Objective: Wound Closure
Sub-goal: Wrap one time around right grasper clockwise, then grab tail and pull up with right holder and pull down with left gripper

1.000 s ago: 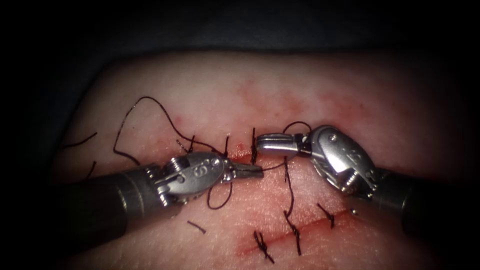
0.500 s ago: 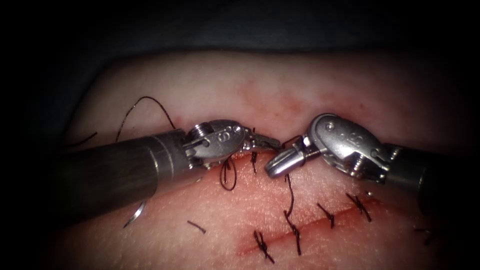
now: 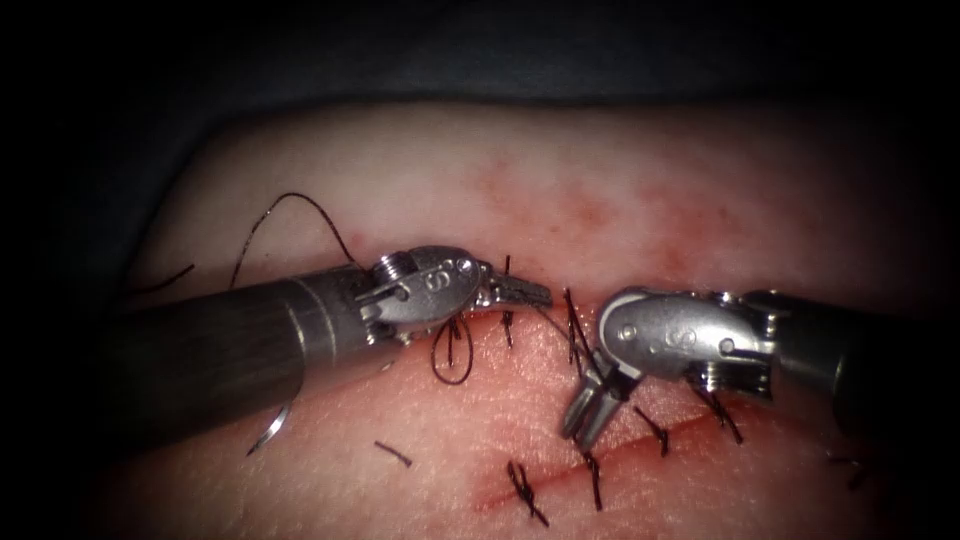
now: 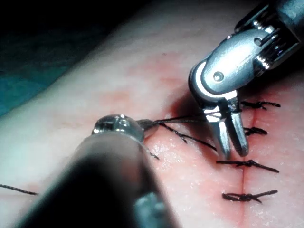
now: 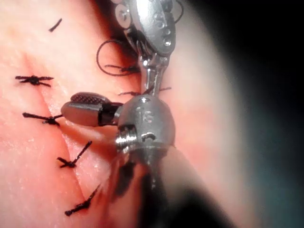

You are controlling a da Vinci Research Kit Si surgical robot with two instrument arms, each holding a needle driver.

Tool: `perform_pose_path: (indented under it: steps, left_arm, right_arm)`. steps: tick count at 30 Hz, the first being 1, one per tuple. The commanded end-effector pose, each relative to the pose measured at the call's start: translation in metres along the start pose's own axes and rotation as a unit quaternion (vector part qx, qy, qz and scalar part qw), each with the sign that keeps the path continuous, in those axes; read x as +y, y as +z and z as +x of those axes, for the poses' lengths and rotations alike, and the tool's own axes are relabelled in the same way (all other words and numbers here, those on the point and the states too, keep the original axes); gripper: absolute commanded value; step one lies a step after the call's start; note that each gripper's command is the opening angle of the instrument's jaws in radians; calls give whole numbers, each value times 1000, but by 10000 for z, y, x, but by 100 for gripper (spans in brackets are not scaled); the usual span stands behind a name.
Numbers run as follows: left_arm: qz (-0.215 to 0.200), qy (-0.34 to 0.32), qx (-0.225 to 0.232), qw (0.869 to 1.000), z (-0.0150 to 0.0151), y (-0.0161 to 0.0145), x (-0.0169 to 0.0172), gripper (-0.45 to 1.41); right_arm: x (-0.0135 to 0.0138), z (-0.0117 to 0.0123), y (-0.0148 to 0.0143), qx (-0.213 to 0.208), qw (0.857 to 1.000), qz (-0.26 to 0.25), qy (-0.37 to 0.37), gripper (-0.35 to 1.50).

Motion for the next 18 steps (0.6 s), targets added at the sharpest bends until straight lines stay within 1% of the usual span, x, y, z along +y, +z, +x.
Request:
perform_pose_path:
  steps: [1, 3, 4, 6, 8, 9, 11, 12, 13, 14, 15, 17, 18]
  left_arm:
    - [1, 1, 1, 1000, 5, 6, -5, -45]
    - [1, 1, 1, 1000, 5, 7, -5, -45]
    - [1, 1, 1, 1000, 5, 7, -5, -45]
    - [1, 1, 1, 1000, 5, 7, -5, -45]
    - [1, 2, 1, 1000, 5, 7, -5, -45]
    - [1, 2, 1, 1000, 5, 7, -6, -45]
    - [2, 2, 1, 1000, 4, 8, -5, -45]
    - [2, 2, 1, 1000, 4, 8, -5, -45]
    - [2, 2, 1, 1000, 3, 8, -4, -45]
    - [2, 4, 1, 1000, 1, 8, -3, -45]
    - [2, 4, 1, 1000, 1, 8, -2, -45]
    - [1, 4, -1, 1000, 0, 8, -2, -45]
    - [1, 5, -1, 1000, 0, 7, -1, -45]
  right_arm:
    - [12, 3, -1, -9, 1000, -4, -6, 73]
    - [11, 3, -1, -13, 1000, -6, -9, 79]
    - [11, 3, -1, -13, 1000, -6, -15, 78]
    - [11, 3, -1, -22, 999, -11, -21, 83]
    - [11, 2, -1, -29, 999, -13, -24, 83]
    - [11, 2, -1, -40, 999, -13, -30, 83]
    - [12, 0, -1, -51, 998, -13, -38, 67]
    - [12, 0, -1, -51, 998, -13, -38, 67]
    - [12, -1, -1, -52, 998, -13, -43, 56]
    - [13, -4, 1, -62, 997, -13, -52, 27]
    - [13, -5, 3, -67, 996, -11, -58, 12]
    - [13, -7, 8, -74, 995, -10, -59, -1]
    - [13, -9, 12, -79, 995, -9, -60, -22]
